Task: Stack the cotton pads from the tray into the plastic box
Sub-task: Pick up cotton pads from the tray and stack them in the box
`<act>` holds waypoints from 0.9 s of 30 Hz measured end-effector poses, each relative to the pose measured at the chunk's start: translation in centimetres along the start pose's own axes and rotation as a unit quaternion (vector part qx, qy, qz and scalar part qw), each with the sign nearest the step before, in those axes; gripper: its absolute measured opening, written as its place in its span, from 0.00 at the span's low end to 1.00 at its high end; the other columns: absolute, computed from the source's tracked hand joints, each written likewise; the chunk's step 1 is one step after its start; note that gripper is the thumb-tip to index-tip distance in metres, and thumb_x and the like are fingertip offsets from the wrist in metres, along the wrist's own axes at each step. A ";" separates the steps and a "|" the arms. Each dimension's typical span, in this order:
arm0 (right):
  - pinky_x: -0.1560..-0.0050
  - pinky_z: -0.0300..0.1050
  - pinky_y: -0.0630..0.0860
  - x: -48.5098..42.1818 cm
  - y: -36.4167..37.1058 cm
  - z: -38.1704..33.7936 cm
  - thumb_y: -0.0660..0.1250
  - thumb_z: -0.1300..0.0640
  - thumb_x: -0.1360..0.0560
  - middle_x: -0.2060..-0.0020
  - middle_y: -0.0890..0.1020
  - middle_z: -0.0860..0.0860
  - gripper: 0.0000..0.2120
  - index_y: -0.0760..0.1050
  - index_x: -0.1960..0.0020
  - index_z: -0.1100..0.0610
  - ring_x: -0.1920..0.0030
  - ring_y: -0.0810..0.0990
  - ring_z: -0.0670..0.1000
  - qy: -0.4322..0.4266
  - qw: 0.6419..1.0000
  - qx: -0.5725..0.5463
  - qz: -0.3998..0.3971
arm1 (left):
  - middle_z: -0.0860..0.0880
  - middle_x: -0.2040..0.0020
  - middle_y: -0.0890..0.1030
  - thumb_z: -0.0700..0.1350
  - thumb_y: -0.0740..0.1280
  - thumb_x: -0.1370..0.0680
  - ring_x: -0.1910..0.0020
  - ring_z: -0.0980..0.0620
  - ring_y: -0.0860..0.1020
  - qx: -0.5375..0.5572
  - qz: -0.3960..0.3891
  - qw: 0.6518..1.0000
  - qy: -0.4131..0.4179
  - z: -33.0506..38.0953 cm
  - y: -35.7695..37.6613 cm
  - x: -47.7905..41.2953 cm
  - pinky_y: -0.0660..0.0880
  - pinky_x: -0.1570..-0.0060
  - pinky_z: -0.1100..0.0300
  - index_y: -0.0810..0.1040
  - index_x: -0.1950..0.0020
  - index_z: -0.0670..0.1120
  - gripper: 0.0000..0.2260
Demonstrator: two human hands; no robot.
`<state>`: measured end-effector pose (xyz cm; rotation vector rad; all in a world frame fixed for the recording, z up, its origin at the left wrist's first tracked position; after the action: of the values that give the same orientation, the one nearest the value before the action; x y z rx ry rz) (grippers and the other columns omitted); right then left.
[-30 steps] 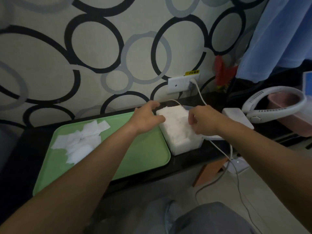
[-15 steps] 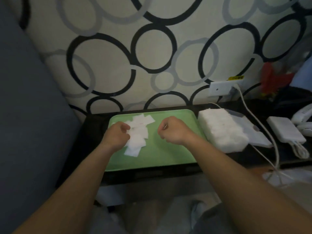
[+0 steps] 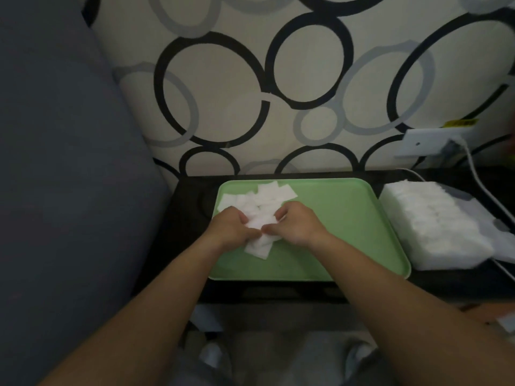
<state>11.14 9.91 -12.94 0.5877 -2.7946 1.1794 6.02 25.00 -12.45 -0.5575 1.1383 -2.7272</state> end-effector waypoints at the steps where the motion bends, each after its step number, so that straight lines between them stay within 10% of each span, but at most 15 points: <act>1: 0.55 0.44 0.72 0.0 0.0 -0.1 0.77 0.49 0.31 0.58 0.78 0.50 0.15 0.80 0.52 0.57 0.56 0.78 0.51 0.001 1.000 -0.011 -0.005 | 0.51 0.53 0.77 0.47 0.77 0.28 0.50 0.49 0.78 -0.012 -0.001 1.000 0.006 0.0 -0.1 -0.1 0.74 0.51 0.57 0.77 0.48 0.46 0.14; 6: 0.67 0.39 0.64 0.2 0.3 -0.8 0.77 0.60 0.31 0.74 0.72 0.45 0.14 0.75 0.70 0.56 0.71 0.70 0.45 -0.037 0.994 -0.091 -0.056 | 0.52 0.54 0.75 0.47 0.81 0.32 0.57 0.55 0.74 0.009 -0.009 0.998 0.060 1.0 -0.3 -0.3 0.70 0.61 0.61 0.76 0.48 0.50 0.19; 11: 0.63 0.36 0.69 1.2 -0.7 -2.1 0.72 0.63 0.27 0.68 0.79 0.45 0.07 0.81 0.62 0.54 0.69 0.74 0.41 -0.084 0.981 -0.155 -0.087 | 0.51 0.38 0.70 0.51 0.82 0.37 0.38 0.48 0.70 -0.005 -0.009 0.991 0.134 2.9 -0.7 0.4 0.73 0.38 0.50 0.69 0.31 0.56 0.38; 27: 0.63 0.38 0.80 1.0 -4.0 -0.1 0.72 0.66 0.26 0.58 0.83 0.57 0.10 0.80 0.45 0.63 0.62 0.81 0.50 -0.055 0.938 -0.344 0.001 | 0.41 0.56 0.83 0.38 0.75 0.26 0.66 0.52 0.82 0.280 0.008 0.957 0.072 2.2 -1.8 0.3 0.80 0.65 0.63 0.80 0.49 0.45 0.08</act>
<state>11.65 7.07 -9.94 0.5798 -3.0055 0.1125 6.64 24.69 -9.68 -0.2664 0.3378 -2.9171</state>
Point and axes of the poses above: each hand's wrist, its own x-axis away from the middle knuckle, its own y-axis out of the palm, z = x × y, the point moved 10 cm from there along -x, towards the middle knuckle
